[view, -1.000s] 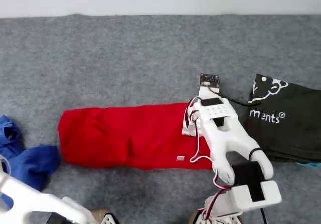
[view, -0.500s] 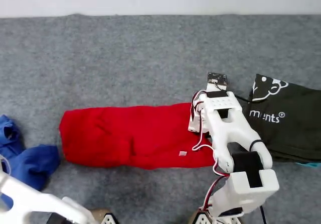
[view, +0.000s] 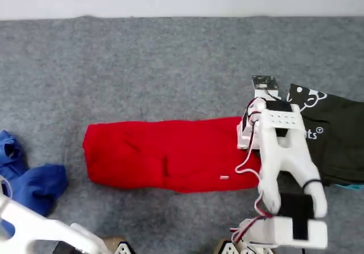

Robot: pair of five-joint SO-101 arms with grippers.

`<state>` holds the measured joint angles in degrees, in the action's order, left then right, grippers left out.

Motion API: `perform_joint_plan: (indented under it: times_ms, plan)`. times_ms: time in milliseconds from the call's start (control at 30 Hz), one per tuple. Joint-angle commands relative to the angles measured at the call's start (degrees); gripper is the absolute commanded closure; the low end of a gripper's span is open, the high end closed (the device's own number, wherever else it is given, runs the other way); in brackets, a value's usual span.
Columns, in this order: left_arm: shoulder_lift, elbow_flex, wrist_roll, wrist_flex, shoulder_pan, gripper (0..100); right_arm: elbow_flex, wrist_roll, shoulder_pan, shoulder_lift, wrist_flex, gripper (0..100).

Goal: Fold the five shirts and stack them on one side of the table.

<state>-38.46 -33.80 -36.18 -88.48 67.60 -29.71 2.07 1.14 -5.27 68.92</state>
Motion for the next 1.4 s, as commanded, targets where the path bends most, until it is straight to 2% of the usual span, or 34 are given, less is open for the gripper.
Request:
perform_joint_plan:
  times_ms: [0,200,333,633,967,1367]
  plan:
    - [-1.67,0.92,-0.44,-0.18,-0.09,98,4.13,1.32,-4.70,-7.16,5.93,99.0]
    - [-1.67,1.01,-0.44,-0.18,-0.18,98,8.26,0.97,-19.38,-14.20,12.44,99.0]
    - [-1.76,1.01,-0.44,-0.18,-0.18,98,12.40,-5.80,-28.35,-16.04,14.02,99.0]
    - [-1.76,0.48,-0.44,-0.18,-0.09,98,24.26,-11.60,-44.44,-6.73,9.45,99.0]
    - [-1.76,0.48,-0.35,-0.18,0.35,98,46.77,-12.04,-53.93,16.92,9.36,99.0]
    - [-1.76,0.40,-0.35,-0.53,0.35,98,67.60,-11.87,-56.13,36.44,9.45,99.0]
